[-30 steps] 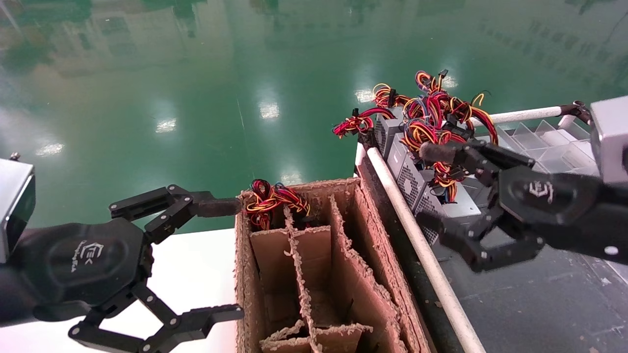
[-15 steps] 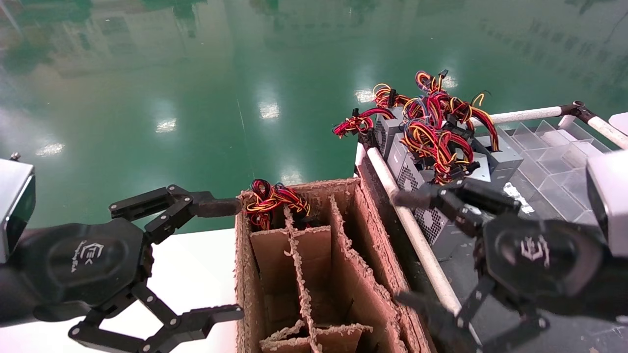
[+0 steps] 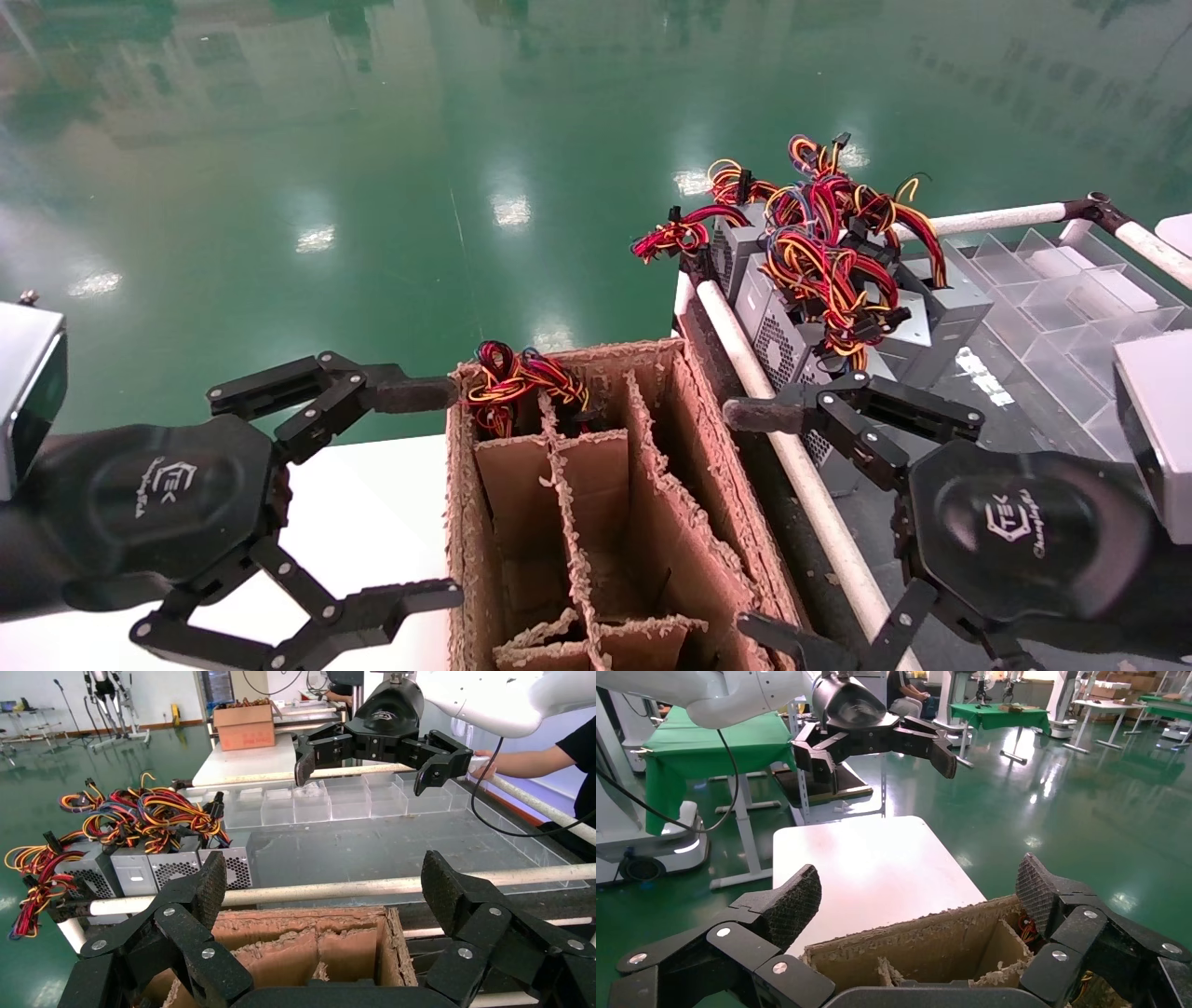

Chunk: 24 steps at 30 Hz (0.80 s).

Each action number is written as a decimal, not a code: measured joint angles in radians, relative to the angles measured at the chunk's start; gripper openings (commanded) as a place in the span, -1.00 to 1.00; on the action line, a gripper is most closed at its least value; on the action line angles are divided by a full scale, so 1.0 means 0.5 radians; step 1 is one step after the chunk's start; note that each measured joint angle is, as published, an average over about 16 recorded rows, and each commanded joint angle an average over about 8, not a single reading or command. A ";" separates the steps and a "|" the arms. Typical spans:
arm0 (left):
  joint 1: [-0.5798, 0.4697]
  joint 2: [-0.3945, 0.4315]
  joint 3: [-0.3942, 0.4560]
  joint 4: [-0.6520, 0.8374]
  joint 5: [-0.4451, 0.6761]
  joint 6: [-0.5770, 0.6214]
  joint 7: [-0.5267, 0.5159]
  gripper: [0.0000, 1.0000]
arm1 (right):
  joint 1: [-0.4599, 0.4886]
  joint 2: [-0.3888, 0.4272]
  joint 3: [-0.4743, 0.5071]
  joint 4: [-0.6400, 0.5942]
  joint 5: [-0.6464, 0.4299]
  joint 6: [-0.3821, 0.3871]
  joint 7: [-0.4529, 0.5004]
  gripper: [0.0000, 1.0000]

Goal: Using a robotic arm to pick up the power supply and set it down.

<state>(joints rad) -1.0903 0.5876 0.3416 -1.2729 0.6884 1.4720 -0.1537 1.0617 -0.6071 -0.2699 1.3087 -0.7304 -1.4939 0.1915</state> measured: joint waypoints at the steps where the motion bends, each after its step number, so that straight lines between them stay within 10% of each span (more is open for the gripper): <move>1: 0.000 0.000 0.000 0.000 0.000 0.000 0.000 1.00 | 0.002 -0.001 -0.001 -0.004 0.000 0.000 -0.001 1.00; 24: 0.000 0.000 0.000 0.000 0.000 0.000 0.000 1.00 | 0.026 -0.008 -0.020 -0.053 0.000 -0.003 -0.009 1.00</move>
<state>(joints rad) -1.0904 0.5876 0.3416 -1.2730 0.6884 1.4720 -0.1537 1.0750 -0.6110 -0.2800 1.2819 -0.7305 -1.4953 0.1872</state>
